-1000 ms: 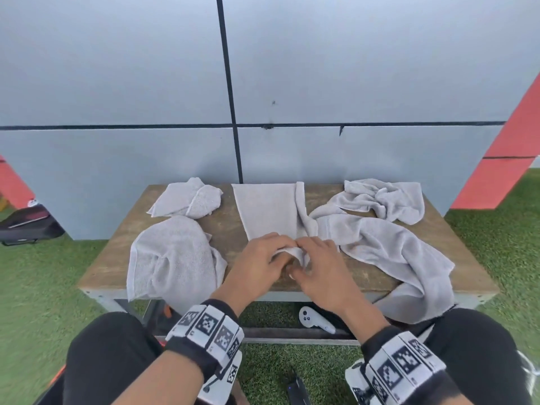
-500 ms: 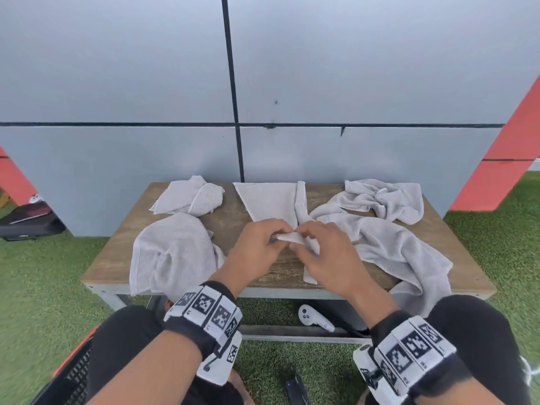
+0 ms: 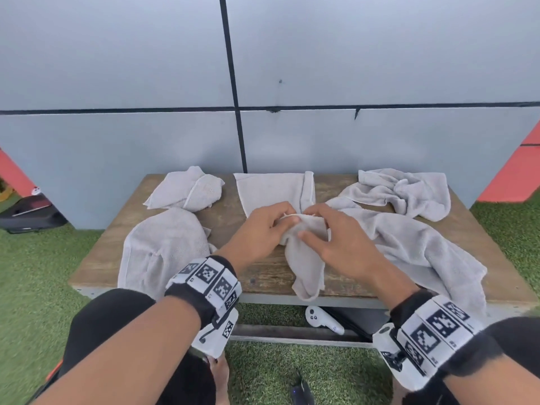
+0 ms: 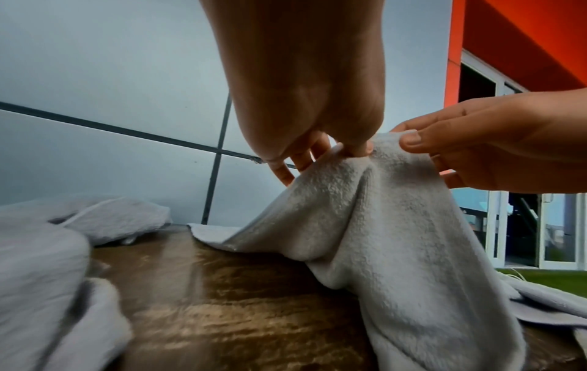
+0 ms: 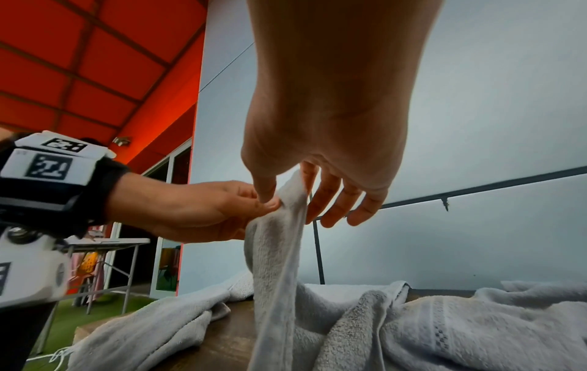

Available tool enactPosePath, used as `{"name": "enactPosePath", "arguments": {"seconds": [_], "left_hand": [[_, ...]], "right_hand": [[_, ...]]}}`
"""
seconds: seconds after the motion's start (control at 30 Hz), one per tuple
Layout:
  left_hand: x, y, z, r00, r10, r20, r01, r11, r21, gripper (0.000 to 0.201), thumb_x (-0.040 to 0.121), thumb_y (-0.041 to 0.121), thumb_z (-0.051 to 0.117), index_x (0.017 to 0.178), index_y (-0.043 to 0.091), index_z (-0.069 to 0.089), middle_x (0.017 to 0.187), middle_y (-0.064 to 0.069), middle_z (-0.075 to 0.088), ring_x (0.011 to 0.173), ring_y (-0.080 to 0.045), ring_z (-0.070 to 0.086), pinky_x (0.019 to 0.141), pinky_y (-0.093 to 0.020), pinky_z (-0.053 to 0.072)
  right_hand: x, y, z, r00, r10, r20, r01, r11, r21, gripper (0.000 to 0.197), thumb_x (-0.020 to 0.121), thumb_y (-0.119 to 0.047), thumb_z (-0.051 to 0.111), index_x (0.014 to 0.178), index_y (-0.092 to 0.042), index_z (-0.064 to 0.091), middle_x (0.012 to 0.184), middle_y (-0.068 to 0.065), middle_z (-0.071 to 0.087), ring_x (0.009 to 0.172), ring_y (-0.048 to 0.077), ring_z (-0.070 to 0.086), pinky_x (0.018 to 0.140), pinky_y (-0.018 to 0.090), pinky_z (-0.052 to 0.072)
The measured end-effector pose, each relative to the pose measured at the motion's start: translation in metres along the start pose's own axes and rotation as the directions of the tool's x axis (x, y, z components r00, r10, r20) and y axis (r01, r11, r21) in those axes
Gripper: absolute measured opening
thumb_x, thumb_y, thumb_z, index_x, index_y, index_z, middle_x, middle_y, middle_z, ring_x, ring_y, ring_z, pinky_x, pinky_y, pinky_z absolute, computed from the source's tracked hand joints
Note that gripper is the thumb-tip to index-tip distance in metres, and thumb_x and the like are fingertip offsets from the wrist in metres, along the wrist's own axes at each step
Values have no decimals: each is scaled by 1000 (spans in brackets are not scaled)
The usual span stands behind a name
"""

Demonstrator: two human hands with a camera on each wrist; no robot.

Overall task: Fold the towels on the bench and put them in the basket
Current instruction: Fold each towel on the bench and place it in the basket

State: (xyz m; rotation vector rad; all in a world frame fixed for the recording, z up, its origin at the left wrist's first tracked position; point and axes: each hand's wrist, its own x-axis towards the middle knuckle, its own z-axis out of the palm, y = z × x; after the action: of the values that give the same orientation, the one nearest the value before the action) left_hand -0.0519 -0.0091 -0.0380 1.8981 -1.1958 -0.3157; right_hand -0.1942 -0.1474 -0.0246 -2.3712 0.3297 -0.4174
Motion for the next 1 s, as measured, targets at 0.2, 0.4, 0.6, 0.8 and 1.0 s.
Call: {"name": "enactPosePath", "arguments": {"seconds": [0.2, 0.4, 0.6, 0.8, 1.0], "left_hand": [[36, -18, 10, 995, -4, 103, 8, 999, -37, 22, 102, 30, 56, 88, 14, 63, 68, -7, 54, 62, -9, 44, 58, -22, 35], [44, -52, 7, 975, -91, 200, 75, 993, 87, 29, 102, 28, 57, 76, 14, 56, 62, 5, 42, 56, -7, 34, 55, -22, 28], [57, -48, 21, 953, -59, 296, 20, 991, 135, 25, 103, 22, 54, 78, 20, 57, 65, 8, 47, 57, -3, 39, 57, -19, 31], [59, -49, 1, 915, -169, 368, 79, 966, 247, 20, 97, 29, 63, 85, 14, 58, 69, 8, 48, 61, -6, 41, 57, -21, 30], [54, -53, -9, 966, -161, 203, 101, 956, 277, 34, 100, 28, 60, 75, 6, 51, 66, -3, 50, 56, -12, 41, 56, -28, 32]], "right_hand": [[28, 26, 3, 997, 22, -76, -27, 997, -66, 20, 97, -33, 58, 78, -33, 57, 62, -9, 56, 62, 11, 53, 61, 42, 47], [43, 49, 2, 987, 123, -103, -127, 991, -33, 12, 95, -26, 62, 85, -28, 67, 73, -11, 64, 72, 2, 56, 62, 15, 40], [55, 56, 21, 996, 73, 46, -62, 979, -192, 18, 91, -37, 64, 105, -26, 68, 98, -10, 71, 95, 16, 64, 89, 40, 50], [63, 61, 16, 998, 62, -16, -64, 935, -348, 9, 94, -30, 59, 87, -26, 62, 76, -8, 67, 80, 24, 64, 87, 48, 48], [64, 66, 15, 988, 42, -151, -68, 983, -172, 7, 94, -29, 60, 95, -23, 64, 93, -9, 69, 94, 26, 61, 89, 49, 48]]}}
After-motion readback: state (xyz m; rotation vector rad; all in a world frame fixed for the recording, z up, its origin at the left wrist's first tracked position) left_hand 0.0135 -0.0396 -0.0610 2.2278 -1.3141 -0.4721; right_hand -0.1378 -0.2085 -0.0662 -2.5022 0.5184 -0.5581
